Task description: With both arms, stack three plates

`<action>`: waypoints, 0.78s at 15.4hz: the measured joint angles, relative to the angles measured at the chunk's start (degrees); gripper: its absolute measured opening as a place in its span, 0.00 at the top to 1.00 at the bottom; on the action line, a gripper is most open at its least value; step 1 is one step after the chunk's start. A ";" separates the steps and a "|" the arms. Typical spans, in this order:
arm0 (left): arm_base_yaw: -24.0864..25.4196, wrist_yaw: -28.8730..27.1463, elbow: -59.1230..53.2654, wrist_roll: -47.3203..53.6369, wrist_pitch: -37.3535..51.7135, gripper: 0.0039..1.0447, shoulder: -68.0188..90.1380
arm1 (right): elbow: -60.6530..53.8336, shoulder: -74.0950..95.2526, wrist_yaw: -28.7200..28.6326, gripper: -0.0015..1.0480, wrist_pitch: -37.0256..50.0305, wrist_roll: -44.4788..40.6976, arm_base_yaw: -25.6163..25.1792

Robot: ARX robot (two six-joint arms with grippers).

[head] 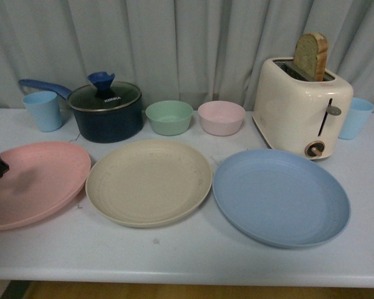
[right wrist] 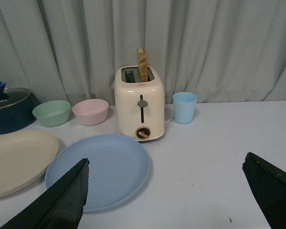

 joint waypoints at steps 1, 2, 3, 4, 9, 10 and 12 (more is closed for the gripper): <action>0.02 -0.24 0.00 -0.20 0.50 0.06 0.85 | 0.00 0.00 0.00 0.06 -0.02 0.00 0.00; 0.02 -0.61 0.00 -0.22 0.52 0.06 1.25 | 0.00 0.00 0.00 0.06 -0.02 0.00 0.00; 0.04 -0.63 0.00 -0.26 0.66 0.06 1.44 | 0.00 0.00 0.00 0.06 -0.02 0.00 0.00; 0.09 -0.52 -0.13 -0.33 0.98 0.06 1.44 | 0.00 0.00 0.00 0.06 -0.02 0.00 0.00; 1.05 -1.09 -0.48 -0.13 0.79 0.55 1.46 | 0.00 0.00 0.00 0.06 -0.02 0.00 0.00; 1.36 -1.42 -0.79 0.07 0.76 0.65 1.46 | 0.00 0.00 0.00 0.06 -0.02 0.00 0.00; 2.19 -1.44 -1.38 0.02 0.87 0.86 1.46 | 0.00 0.00 0.00 0.06 -0.02 0.00 0.00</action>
